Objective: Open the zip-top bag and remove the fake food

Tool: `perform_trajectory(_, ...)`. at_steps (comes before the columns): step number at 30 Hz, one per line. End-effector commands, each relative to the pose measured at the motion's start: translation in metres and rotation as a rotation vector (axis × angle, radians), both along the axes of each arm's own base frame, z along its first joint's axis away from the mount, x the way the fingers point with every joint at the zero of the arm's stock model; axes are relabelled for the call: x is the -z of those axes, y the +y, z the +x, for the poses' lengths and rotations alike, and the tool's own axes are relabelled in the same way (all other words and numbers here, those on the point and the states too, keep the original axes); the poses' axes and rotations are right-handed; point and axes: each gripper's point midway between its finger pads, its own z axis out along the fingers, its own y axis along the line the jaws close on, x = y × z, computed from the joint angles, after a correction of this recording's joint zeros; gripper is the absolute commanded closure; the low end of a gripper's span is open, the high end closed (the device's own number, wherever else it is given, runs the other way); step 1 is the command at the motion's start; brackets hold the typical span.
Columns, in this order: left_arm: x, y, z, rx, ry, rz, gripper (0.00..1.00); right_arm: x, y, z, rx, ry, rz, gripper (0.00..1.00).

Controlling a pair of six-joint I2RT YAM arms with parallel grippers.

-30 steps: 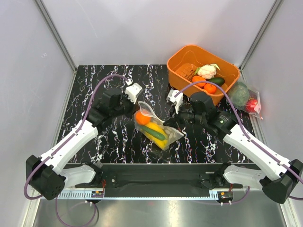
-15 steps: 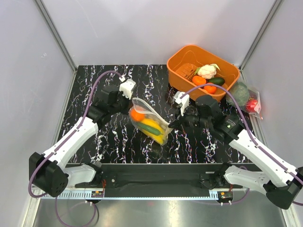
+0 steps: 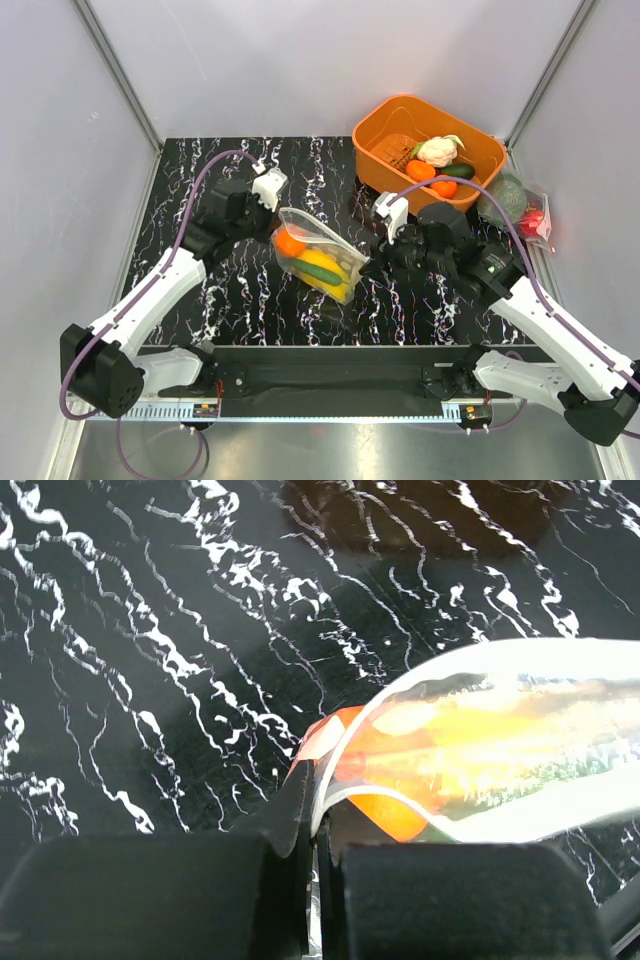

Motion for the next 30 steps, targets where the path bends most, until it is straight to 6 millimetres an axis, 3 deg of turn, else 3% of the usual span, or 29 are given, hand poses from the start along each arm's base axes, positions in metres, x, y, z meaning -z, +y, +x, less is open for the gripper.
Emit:
perform_trajectory(1,-0.028,-0.018,-0.007,0.121,-0.115,-0.024,1.00,-0.041,0.006,0.020,0.044,-0.097,0.046,0.41)
perform_trajectory(3,-0.030,-0.025,-0.014,0.168,-0.120,-0.035,1.00,-0.055,0.013,0.032,0.052,-0.140,0.060,0.38)
perform_trajectory(6,-0.032,-0.032,-0.021,0.213,-0.126,-0.043,1.00,-0.058,0.029,0.050,0.038,-0.168,0.065,0.35)
perform_trajectory(12,-0.032,-0.038,-0.028,0.247,-0.127,-0.038,1.00,-0.039,0.066,0.086,-0.023,-0.182,0.012,0.35)
perform_trajectory(13,-0.032,-0.038,-0.028,0.244,-0.128,-0.036,1.00,-0.029,0.072,0.091,-0.037,-0.164,-0.005,0.35)
perform_trajectory(18,-0.032,-0.038,-0.028,0.246,-0.133,-0.032,1.00,-0.007,0.082,0.108,-0.037,-0.162,-0.048,0.35)
perform_trajectory(21,-0.032,-0.039,-0.028,0.248,-0.130,-0.033,1.00,-0.005,0.084,0.112,-0.032,-0.169,-0.055,0.35)
perform_trajectory(27,-0.032,-0.040,-0.029,0.251,-0.132,-0.028,1.00,0.004,0.087,0.114,-0.027,-0.147,-0.052,0.58)
perform_trajectory(30,-0.031,-0.039,-0.029,0.242,-0.132,-0.022,0.97,0.004,0.089,0.114,-0.010,-0.133,-0.027,0.82)
